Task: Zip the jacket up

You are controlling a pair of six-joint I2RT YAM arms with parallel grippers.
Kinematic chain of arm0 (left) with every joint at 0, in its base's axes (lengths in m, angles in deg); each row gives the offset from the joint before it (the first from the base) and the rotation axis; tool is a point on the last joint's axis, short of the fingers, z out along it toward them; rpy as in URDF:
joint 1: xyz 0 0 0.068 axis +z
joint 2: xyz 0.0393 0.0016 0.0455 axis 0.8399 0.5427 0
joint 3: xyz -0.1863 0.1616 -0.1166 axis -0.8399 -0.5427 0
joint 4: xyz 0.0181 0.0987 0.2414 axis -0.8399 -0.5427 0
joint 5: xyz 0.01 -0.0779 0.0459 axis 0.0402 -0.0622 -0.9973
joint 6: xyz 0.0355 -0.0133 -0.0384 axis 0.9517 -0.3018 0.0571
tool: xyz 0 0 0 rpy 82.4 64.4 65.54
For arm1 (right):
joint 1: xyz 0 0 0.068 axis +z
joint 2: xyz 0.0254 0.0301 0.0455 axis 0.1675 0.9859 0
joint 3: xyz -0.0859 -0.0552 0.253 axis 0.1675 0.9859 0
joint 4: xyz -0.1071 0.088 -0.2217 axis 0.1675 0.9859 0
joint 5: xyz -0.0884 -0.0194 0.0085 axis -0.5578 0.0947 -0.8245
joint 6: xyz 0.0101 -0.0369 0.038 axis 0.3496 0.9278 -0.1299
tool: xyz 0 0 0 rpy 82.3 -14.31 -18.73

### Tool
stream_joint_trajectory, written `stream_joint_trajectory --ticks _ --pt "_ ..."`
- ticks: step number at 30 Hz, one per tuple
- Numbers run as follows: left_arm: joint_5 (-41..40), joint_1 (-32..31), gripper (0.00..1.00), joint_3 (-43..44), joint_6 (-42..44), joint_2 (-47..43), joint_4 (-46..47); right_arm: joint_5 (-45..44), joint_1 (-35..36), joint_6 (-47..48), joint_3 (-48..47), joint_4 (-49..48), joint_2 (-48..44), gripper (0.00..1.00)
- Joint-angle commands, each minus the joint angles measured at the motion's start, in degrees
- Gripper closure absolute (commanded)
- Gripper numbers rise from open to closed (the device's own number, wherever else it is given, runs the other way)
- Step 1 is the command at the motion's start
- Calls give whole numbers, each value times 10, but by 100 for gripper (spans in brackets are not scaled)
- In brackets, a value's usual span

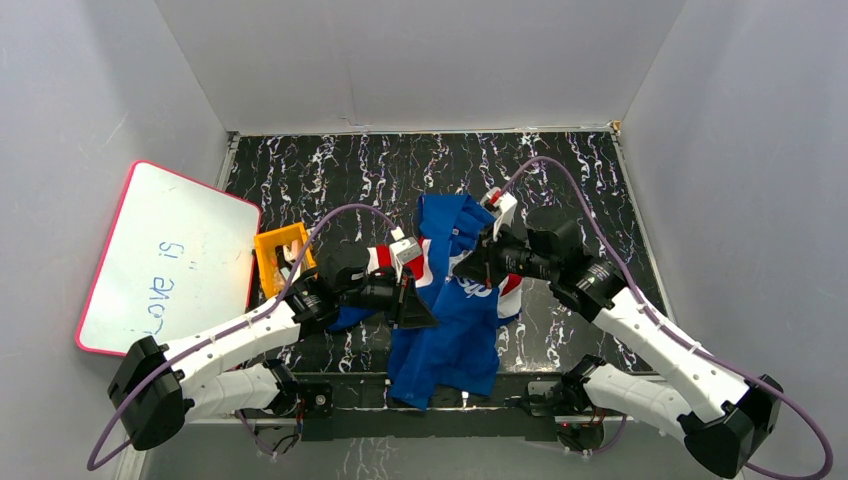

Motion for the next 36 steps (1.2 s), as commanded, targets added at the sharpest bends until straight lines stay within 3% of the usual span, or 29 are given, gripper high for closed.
stream_joint_trajectory --ticks 1,10,13,17,23,25,29,36 --pt "45 -2 100 -12 -6 -20 -20 -148 -7 70 -67 -17 18 100" --pt "34 -2 100 -21 -10 -42 -37 -351 -7 107 -109 -25 57 100" --pt "28 -2 100 -21 -10 -46 -47 -360 -7 117 -121 -36 66 100" --pt "-7 -2 98 -4 -5 -50 -76 -299 -7 118 -132 -49 65 100" --pt "-130 -2 70 59 24 -55 -162 -185 -6 109 -131 -45 51 100" --pt "-175 -2 52 85 34 -57 -185 -151 -6 106 -127 -42 44 100" --pt "-224 -2 37 137 57 -49 -209 -95 -5 100 -122 -36 32 100" --pt "-184 -3 29 186 68 6 -194 -39 -4 89 -108 -28 8 100"
